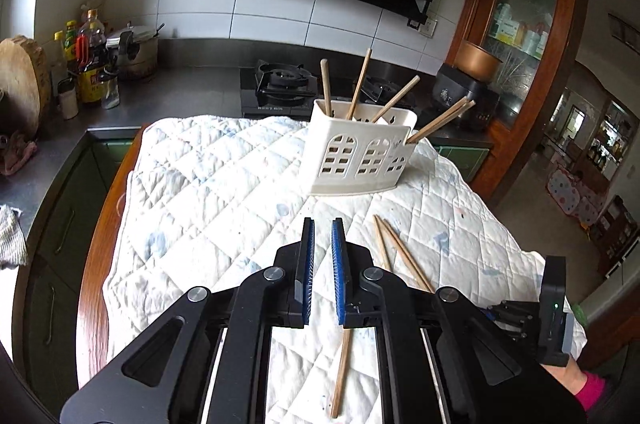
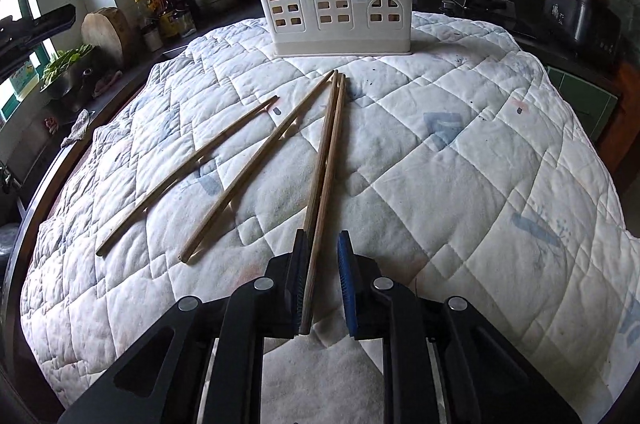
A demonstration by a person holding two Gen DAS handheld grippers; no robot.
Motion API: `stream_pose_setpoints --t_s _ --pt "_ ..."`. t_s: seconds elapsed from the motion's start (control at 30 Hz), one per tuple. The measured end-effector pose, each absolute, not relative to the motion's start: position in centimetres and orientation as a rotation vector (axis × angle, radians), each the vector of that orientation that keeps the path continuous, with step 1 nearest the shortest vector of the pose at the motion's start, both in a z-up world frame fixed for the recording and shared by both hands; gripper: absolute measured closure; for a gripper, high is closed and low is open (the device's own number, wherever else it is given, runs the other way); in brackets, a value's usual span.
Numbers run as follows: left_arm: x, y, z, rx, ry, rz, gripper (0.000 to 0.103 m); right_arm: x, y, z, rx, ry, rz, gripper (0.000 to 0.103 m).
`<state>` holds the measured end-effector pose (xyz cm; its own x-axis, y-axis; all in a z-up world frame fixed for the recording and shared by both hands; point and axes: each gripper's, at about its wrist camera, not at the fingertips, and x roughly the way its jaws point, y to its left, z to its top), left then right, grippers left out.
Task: Organize utensils
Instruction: 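Grasp a bamboo chopstick with the right tool while the left tool grasps another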
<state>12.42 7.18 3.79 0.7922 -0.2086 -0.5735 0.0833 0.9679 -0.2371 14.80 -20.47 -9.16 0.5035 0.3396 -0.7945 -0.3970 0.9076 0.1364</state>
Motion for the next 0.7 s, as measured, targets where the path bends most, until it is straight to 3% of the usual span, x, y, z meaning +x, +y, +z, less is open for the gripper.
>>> stream_pose_setpoints --t_s 0.7 --pt "8.9 7.9 -3.2 -0.248 0.767 -0.139 0.093 14.6 -19.7 -10.3 -0.148 0.956 0.394 0.091"
